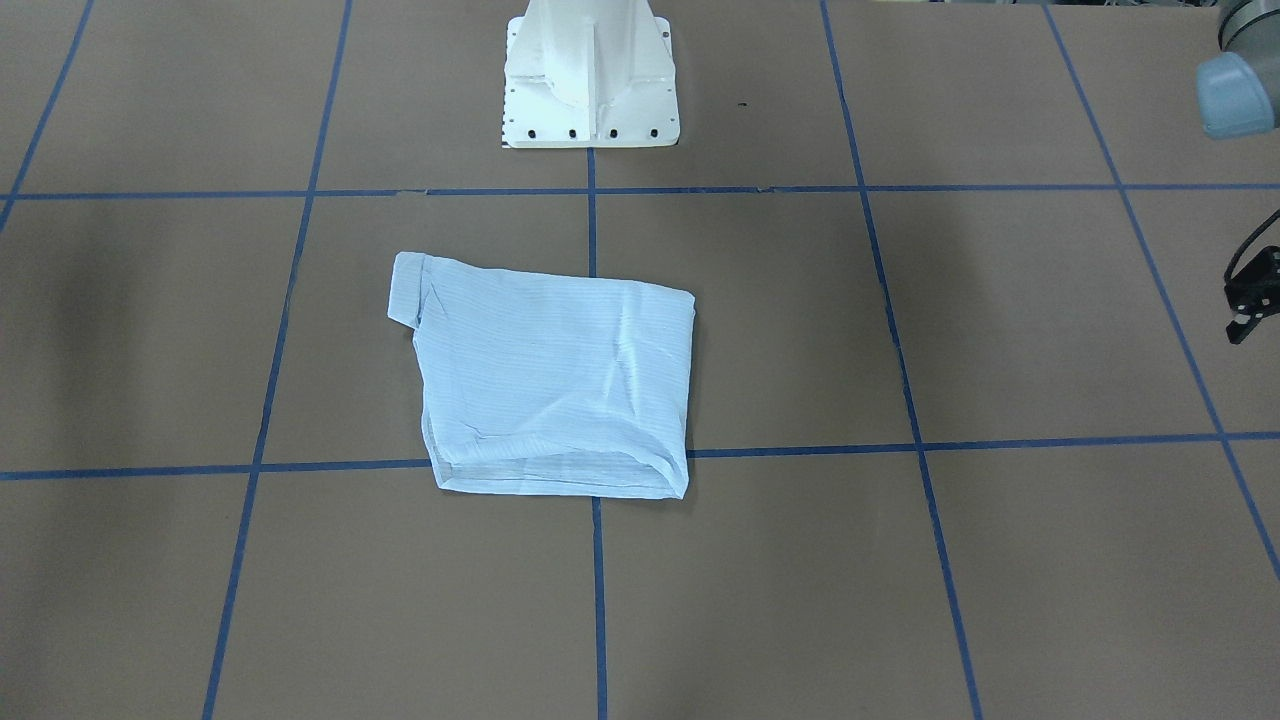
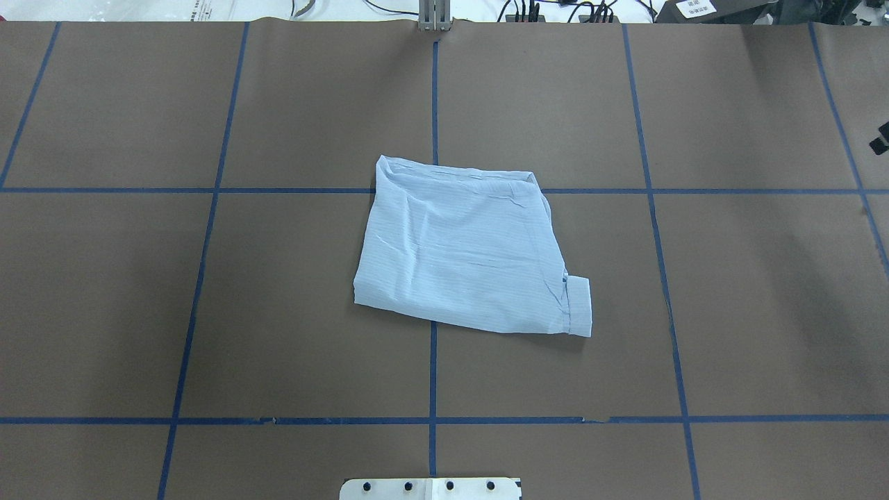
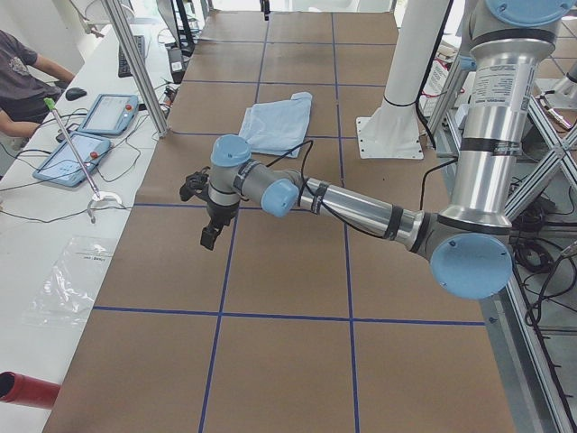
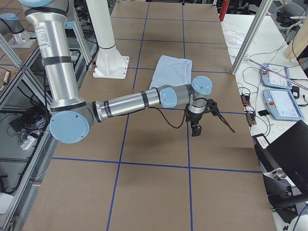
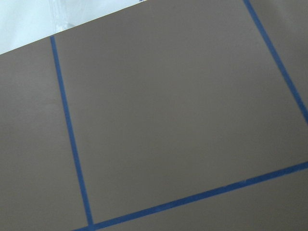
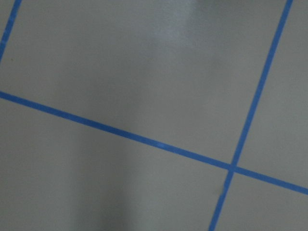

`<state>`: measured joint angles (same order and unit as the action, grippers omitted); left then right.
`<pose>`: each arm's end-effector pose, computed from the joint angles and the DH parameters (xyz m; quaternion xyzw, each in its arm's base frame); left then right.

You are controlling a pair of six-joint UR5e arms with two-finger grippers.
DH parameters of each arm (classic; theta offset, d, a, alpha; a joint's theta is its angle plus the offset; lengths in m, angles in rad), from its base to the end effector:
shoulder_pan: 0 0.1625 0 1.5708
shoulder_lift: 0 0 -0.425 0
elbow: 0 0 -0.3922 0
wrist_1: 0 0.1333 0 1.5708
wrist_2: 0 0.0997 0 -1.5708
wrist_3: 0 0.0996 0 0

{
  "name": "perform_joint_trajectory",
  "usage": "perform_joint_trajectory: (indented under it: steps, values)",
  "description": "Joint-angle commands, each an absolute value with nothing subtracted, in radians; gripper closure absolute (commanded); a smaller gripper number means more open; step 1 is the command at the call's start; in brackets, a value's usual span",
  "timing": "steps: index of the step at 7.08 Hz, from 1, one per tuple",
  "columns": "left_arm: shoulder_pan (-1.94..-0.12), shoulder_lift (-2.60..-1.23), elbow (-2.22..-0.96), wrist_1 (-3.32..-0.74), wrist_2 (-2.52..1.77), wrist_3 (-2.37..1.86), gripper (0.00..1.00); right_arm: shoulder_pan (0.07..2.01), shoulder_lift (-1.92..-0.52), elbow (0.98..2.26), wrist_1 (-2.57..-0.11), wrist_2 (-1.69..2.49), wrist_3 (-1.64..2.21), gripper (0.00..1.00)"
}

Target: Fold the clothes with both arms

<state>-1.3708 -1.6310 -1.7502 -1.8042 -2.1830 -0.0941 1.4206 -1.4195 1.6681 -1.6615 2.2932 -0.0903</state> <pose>0.0312 -0.5370 0.5208 0.1781 0.3225 0.1196 0.9219 -0.0163 -0.5583 0.5443 0.0632 -0.3543 -0.1395 0.9225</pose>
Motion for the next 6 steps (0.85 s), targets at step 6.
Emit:
perform_joint_trajectory:
  steps: [6]
  values:
    - [-1.508, -1.555, -1.638, -1.805, -2.232, 0.011, 0.0, 1.519, -1.503, 1.62, -1.677, 2.349, -0.081, 0.0]
